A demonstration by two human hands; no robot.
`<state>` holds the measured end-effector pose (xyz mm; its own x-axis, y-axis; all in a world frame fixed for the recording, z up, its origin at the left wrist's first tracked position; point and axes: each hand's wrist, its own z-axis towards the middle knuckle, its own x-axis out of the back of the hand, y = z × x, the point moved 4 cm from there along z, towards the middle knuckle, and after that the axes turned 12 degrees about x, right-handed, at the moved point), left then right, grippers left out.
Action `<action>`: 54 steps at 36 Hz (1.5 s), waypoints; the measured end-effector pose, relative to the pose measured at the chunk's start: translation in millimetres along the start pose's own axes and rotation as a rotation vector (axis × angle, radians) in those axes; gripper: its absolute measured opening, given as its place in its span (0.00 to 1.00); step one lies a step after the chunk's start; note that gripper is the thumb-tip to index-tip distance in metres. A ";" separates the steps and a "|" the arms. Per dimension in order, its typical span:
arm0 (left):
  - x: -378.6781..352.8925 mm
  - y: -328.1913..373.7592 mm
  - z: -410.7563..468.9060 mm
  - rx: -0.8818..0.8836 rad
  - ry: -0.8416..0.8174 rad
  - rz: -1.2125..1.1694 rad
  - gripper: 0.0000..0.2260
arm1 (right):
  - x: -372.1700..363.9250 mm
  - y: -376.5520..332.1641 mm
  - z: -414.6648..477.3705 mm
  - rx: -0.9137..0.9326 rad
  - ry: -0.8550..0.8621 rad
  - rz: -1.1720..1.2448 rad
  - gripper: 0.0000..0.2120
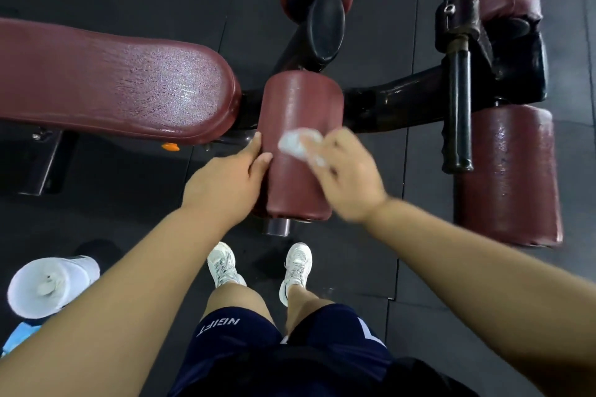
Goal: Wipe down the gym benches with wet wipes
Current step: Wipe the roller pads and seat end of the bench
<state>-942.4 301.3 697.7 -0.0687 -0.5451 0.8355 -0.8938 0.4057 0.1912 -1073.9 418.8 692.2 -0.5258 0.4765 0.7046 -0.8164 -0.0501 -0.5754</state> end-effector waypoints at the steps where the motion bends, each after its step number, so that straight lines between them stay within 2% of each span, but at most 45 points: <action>1: -4.5 -6.4 4.8 0.022 -0.043 -0.021 0.21 | -2.4 -10.1 -13.9 0.041 -0.058 0.025 0.12; 4: -11.3 -17.9 11.5 0.058 -0.137 -0.093 0.20 | -5.2 -24.3 -32.8 0.118 -0.197 0.026 0.14; 7: -5.9 -16.7 14.1 0.027 -0.093 -0.089 0.20 | -1.8 -11.1 -14.1 0.151 -0.185 0.019 0.14; 9: 4.3 -11.3 10.4 -0.002 -0.024 -0.130 0.20 | 1.7 7.5 9.2 0.073 -0.101 0.010 0.14; 12: 19.8 2.7 -1.2 -0.031 0.064 -0.246 0.19 | 9.8 39.3 45.5 -0.147 0.057 -0.020 0.14; 15: 19.3 17.6 -10.9 -0.061 0.072 -0.171 0.20 | 15.9 57.3 66.2 -0.332 0.106 -0.011 0.15; 17: 11.5 20.5 -11.8 -0.062 0.068 -0.085 0.21 | 15.4 55.7 63.8 -0.357 0.109 -0.023 0.15; 20: 2.6 13.3 -7.0 -0.027 0.049 -0.040 0.21 | 8.5 32.0 36.4 -0.189 0.095 -0.056 0.12; 24: -10.5 -9.6 10.9 0.048 -0.124 -0.159 0.20 | -8.1 -17.1 -23.6 0.068 -0.100 0.042 0.13; 28: -14.8 -16.8 17.0 0.033 -0.154 -0.200 0.20 | -8.3 -19.4 -25.8 0.145 -0.164 0.061 0.13; 30: -13.4 -16.6 15.5 0.012 -0.125 -0.207 0.20 | -6.4 -5.8 -4.6 0.106 -0.150 0.090 0.14; 33: -9.1 -16.8 11.2 -0.007 -0.065 -0.188 0.19 | -0.5 21.0 35.4 -0.096 -0.085 0.115 0.15; 37: -0.3 -18.0 2.4 -0.032 -0.031 -0.133 0.17 | 11.3 44.9 80.1 -0.279 -0.089 -0.022 0.18; 40: 8.4 -18.4 -9.7 -0.047 -0.037 -0.123 0.13 | 15.3 49.3 94.9 -0.319 -0.213 -0.134 0.19; 45: 18.0 -20.2 -31.4 -0.053 -0.013 -0.018 0.08 | 25.5 39.9 87.2 -0.374 -0.325 -0.212 0.16; 48: 19.7 -24.2 -44.3 -0.042 -0.034 0.012 0.09 | 34.7 29.7 68.2 -0.367 -0.314 -0.272 0.14; 54: 15.1 -22.8 -68.0 -0.131 -0.049 0.090 0.11 | 54.3 -5.7 17.4 -0.450 -0.325 -0.202 0.14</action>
<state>-893.0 333.8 740.9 -0.1702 -0.5362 0.8268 -0.8179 0.5449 0.1850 -1102.0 429.8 741.0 -0.4744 0.1405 0.8690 -0.7638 0.4250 -0.4857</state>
